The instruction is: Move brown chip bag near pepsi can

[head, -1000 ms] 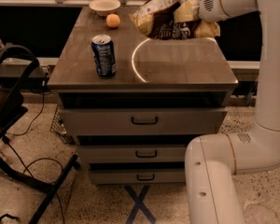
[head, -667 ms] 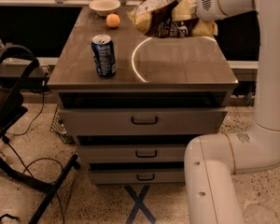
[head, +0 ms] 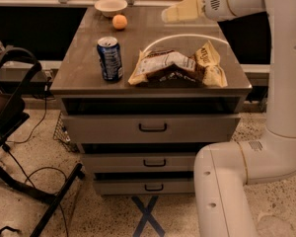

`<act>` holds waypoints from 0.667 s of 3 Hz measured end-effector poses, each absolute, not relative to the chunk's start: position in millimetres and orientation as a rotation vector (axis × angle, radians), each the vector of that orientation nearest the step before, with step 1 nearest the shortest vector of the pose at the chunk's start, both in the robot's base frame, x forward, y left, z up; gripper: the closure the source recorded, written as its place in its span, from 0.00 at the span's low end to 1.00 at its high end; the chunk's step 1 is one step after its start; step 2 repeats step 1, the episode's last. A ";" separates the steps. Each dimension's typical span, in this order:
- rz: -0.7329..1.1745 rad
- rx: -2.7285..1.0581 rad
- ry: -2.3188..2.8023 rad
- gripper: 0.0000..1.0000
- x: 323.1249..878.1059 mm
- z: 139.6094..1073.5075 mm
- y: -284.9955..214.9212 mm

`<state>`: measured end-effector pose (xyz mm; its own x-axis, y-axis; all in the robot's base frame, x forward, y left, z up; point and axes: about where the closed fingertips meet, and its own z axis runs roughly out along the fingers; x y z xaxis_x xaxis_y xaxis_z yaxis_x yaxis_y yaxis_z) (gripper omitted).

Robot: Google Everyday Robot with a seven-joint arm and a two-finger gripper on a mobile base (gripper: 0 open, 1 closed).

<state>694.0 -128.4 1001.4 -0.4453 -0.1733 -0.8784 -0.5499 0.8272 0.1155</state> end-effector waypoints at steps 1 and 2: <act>0.481 -0.533 2.017 0.00 694.5 1001.4 -127.9; 0.481 -0.533 2.017 0.00 694.5 1001.4 -127.9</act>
Offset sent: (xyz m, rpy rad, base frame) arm 0.0000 0.0000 0.0000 0.0000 0.0000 0.0000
